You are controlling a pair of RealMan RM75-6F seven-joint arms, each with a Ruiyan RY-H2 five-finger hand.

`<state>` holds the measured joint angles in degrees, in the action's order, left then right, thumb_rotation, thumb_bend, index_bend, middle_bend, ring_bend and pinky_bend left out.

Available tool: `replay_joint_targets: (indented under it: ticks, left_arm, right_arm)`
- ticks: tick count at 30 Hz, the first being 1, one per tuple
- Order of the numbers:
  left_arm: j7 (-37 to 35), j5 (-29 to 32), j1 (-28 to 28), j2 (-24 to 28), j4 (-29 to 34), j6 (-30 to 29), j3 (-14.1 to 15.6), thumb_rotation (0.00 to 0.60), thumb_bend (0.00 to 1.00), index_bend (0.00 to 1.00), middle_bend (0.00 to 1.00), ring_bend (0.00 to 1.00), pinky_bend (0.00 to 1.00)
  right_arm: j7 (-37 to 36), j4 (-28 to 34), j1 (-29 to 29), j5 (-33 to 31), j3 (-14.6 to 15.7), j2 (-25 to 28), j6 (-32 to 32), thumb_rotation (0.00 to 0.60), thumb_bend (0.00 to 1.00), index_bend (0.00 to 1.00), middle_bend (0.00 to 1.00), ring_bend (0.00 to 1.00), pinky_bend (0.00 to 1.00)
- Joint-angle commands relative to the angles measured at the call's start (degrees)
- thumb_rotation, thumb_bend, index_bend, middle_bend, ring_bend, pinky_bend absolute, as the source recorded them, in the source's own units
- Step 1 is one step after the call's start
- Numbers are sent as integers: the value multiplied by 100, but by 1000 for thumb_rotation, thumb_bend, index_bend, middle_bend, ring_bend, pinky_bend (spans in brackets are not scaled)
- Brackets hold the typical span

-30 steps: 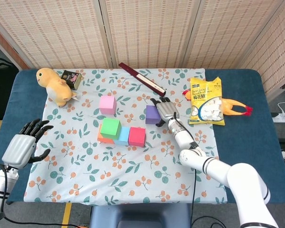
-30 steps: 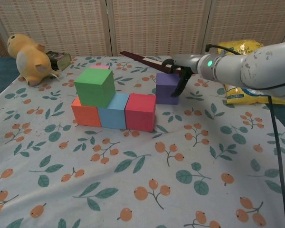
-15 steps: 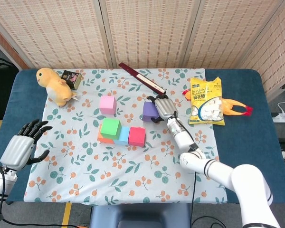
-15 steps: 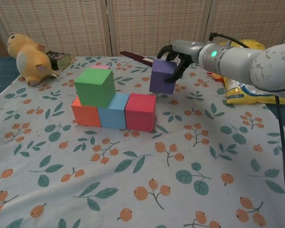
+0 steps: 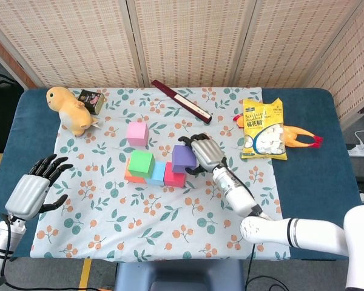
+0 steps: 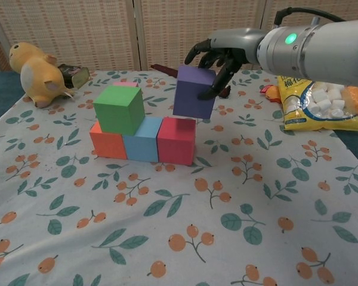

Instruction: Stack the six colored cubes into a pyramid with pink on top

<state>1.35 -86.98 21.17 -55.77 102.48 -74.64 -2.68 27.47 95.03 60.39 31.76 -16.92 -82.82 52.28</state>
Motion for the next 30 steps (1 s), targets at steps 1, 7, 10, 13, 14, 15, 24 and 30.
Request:
replay_joint_targets:
  ticks: [1, 7, 10, 13, 14, 15, 24, 30]
  left_arm:
    - [1, -24, -17, -1, 0, -3, 11, 600, 298, 191, 98, 38, 138]
    - [-87, -92, -65, -9, -36, -32, 26, 600, 302, 185, 94, 35, 138]
    - [-127, -141, -95, -16, -50, -72, 33, 600, 300, 184, 93, 35, 138]
    - [-160, -171, -113, -20, -65, -72, 44, 600, 301, 182, 93, 34, 138]
    - [-161, -173, -116, -20, -64, -69, 45, 600, 302, 181, 93, 34, 138]
    - [-160, -179, -120, -19, -60, -70, 45, 600, 302, 179, 93, 34, 138]
    - [-137, -215, -131, -14, -12, -63, 25, 600, 299, 176, 93, 33, 138]
    - [-158, -214, -137, -22, -29, -46, 17, 600, 298, 172, 90, 28, 138]
  right_arm:
    - [516, 235, 252, -428, 99, -135, 451, 600, 215, 143, 382, 135, 115]
    - [877, 290, 465, -806, 87, -450, 821, 600, 215, 129, 382, 135, 115]
    - [923, 264, 522, -898, 32, -571, 919, 600, 215, 126, 382, 135, 116]
    - [956, 207, 574, -969, -16, -690, 967, 600, 215, 122, 382, 135, 115]
    - [973, 188, 592, -997, -29, -717, 972, 600, 215, 121, 382, 135, 115]
    - [990, 167, 610, -1016, -44, -746, 984, 600, 215, 120, 382, 135, 115]
    - [1223, -145, 817, -1248, -176, -1037, 1061, 600, 215, 108, 381, 135, 115]
    - [1393, -252, 918, -1368, -218, -1175, 1131, 600, 215, 101, 381, 135, 115]
